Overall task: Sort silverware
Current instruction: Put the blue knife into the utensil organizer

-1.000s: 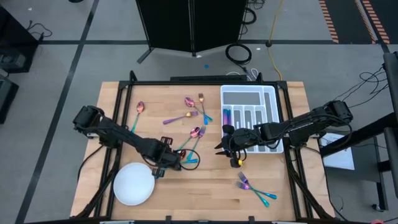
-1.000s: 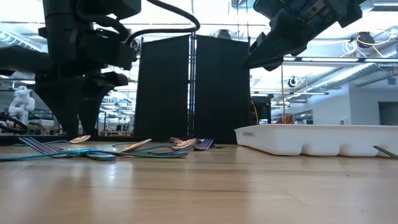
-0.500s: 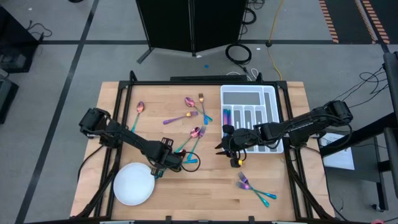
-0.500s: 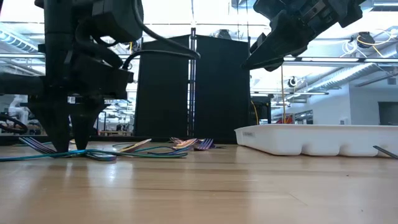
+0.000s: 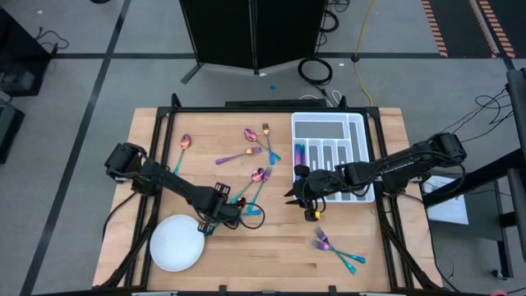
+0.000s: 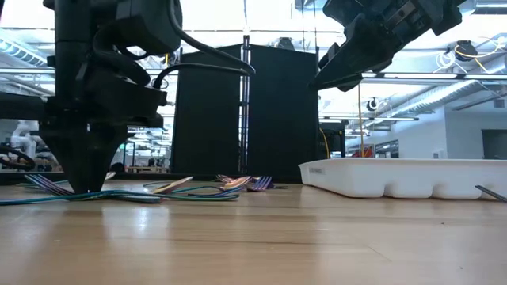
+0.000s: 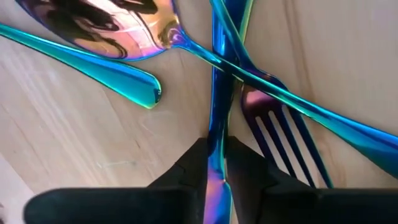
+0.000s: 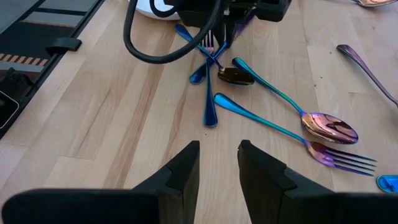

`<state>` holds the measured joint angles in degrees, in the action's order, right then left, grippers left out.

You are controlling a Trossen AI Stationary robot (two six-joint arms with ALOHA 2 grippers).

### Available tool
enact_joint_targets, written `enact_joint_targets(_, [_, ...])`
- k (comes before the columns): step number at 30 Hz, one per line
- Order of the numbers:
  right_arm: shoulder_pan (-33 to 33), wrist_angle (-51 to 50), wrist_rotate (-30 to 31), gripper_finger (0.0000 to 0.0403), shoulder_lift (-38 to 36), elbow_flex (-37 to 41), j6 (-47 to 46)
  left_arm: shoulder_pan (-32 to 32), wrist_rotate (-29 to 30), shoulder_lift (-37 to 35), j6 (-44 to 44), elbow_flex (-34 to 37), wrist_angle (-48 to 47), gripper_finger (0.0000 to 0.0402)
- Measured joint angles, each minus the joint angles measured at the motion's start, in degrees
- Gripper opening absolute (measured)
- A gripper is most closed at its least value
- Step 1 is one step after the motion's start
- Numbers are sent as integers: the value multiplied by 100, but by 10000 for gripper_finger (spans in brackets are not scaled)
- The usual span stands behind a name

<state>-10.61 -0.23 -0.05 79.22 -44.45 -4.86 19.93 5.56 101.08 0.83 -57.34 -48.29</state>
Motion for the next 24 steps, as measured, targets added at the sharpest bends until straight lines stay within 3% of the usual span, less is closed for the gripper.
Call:
enact_joint_targets(10, [0,-1,0,95,0,0,-2,-256,-107,0,11,7,10,50])
enact_joint_targets(24, [0,-6,1,95,0,0,13,-318,55,22,163,-146,-828,49])
